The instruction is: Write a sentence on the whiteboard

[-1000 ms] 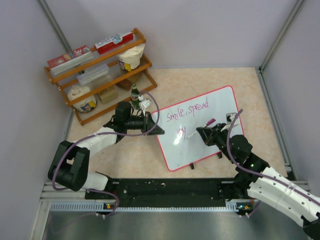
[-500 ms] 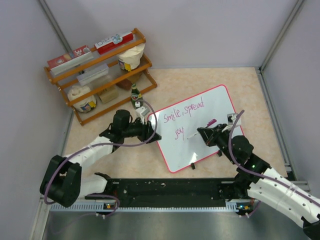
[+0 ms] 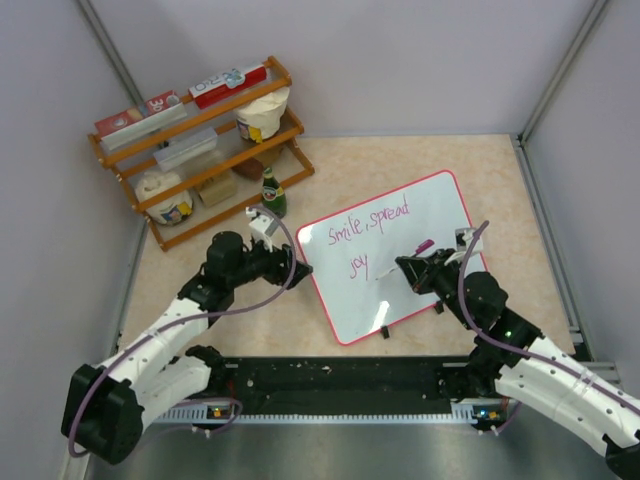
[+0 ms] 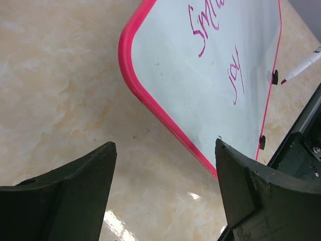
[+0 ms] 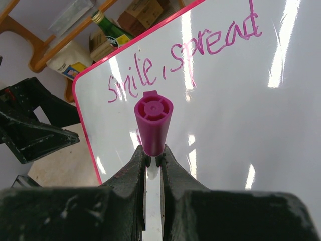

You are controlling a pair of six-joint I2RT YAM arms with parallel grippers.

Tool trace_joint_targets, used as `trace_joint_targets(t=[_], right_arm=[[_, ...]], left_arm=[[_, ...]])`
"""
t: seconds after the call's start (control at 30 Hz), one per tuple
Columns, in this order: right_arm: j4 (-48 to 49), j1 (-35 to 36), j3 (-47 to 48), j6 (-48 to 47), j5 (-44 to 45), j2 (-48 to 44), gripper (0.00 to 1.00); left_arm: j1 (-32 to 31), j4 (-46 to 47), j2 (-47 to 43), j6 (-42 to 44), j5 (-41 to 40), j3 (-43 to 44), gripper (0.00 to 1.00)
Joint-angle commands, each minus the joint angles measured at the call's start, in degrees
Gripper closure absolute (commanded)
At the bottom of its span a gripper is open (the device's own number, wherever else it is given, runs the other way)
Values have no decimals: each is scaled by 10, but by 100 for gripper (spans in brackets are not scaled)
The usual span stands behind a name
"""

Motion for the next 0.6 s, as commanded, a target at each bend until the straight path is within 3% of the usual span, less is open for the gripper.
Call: trace_joint_targets(t=[0.0, 0.3, 0.57], right_arm=[[-1, -4, 25, -4, 5, -7, 100], [-3, -4, 42, -13, -36, 13, 100], [9, -4, 76, -22, -111, 60, 100]], left_arm=[[2, 7, -53, -17, -58, -13, 15], [9, -10, -128, -36, -64, -5, 2], [10, -26, -169, -50, -54, 22, 1]])
